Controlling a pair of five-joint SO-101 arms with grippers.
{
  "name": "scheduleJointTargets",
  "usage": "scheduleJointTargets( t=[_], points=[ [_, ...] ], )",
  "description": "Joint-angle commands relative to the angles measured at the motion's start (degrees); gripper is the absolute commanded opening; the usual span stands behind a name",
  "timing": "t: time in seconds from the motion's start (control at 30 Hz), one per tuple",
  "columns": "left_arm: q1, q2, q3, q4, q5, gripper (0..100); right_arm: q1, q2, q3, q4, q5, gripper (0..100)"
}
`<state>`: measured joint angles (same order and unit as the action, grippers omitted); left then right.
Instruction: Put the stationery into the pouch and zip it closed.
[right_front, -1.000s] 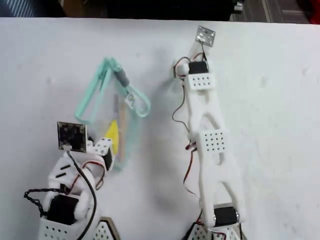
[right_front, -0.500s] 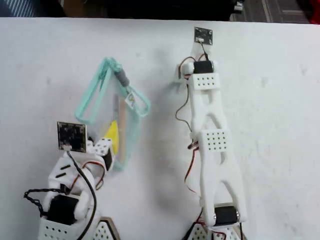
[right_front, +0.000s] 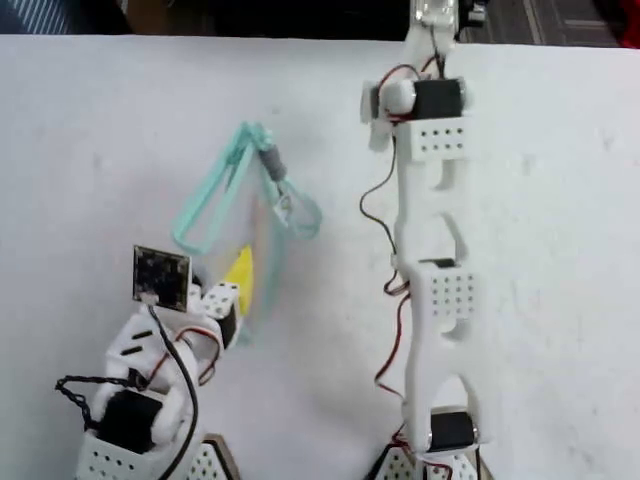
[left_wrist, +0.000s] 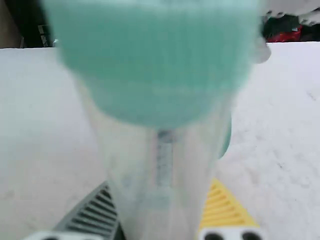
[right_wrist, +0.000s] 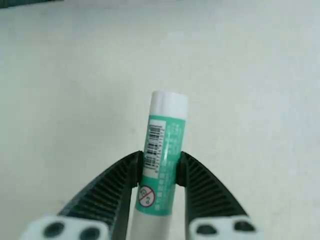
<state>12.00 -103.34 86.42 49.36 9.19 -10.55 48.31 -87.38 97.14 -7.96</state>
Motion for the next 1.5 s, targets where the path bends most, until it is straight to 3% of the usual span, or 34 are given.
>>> scheduleJointTargets(
  t=[0.0, 0.17, 0.5, 0.63, 0.77, 1.0, 1.2, 1.47],
  points=[
    [1.5, -0.6, -1.2, -1.5, -0.4, 12, -3.3, -12.8, -0.5, 1.4, 8.4, 1.7],
    [1.5, -0.6, -1.2, -1.5, -0.4, 12, -6.4, -23.7, -0.5, 1.5, 15.4, 1.7],
    [1.5, -0.6, -1.4, -3.1, -0.4, 13, -6.5, -42.5, 1.5, 1.8, 15.7, 1.6],
    [1.5, -0.6, -1.4, -1.7, -0.4, 21, -6.5, -53.1, 17.3, 1.8, 15.6, 1.6],
    [1.5, -0.6, -1.5, -1.5, -0.4, 21, -8.0, -65.1, 37.0, 1.5, 15.6, 1.6],
    [1.5, -0.6, -1.5, -1.5, -0.4, 21, -22.8, -81.2, 55.6, -0.9, 15.9, 1.7],
    [1.5, -0.6, -1.5, -1.6, -0.4, 22, -25.5, -88.2, 67.3, -13.2, 16.0, 1.7],
    [4.4, -0.6, -1.5, -1.1, -0.4, 22, -33.6, -98.9, 96.4, -45.7, 16.1, 1.7]
  ],
)
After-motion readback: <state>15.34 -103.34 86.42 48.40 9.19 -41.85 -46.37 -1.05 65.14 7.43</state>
